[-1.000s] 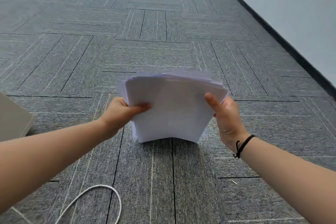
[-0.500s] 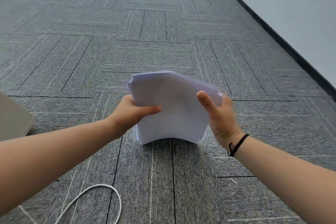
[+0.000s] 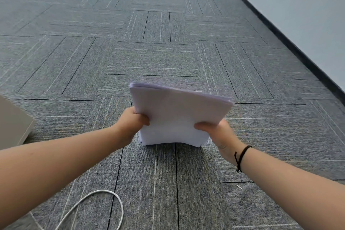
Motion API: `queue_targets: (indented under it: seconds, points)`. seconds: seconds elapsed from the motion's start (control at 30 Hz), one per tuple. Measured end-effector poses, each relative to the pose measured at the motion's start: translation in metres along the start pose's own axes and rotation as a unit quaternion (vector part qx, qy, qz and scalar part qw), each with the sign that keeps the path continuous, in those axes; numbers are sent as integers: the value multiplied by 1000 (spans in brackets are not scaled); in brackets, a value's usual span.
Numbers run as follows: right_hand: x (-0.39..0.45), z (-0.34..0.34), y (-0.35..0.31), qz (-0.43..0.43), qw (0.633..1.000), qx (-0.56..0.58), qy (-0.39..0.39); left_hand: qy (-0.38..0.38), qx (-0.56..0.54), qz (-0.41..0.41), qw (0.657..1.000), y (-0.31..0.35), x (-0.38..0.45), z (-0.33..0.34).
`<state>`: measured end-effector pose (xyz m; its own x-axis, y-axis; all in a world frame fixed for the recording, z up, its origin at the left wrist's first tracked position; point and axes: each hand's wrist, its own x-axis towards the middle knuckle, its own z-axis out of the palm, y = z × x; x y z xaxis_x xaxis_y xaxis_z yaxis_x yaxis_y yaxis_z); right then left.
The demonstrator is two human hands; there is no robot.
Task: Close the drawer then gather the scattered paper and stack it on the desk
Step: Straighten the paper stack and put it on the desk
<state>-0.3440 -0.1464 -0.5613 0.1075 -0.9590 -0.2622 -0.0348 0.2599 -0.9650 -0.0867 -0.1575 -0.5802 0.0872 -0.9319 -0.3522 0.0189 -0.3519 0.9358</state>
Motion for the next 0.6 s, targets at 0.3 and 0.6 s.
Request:
queue_targets:
  seconds: [0.3, 0.6]
  points:
    - [7, 1, 15, 51, 997, -58, -28, -104, 61, 46, 992, 2, -3, -6]
    - [13, 12, 19, 32, 999, 36, -14, -59, -45, 7, 997, -4, 0, 1]
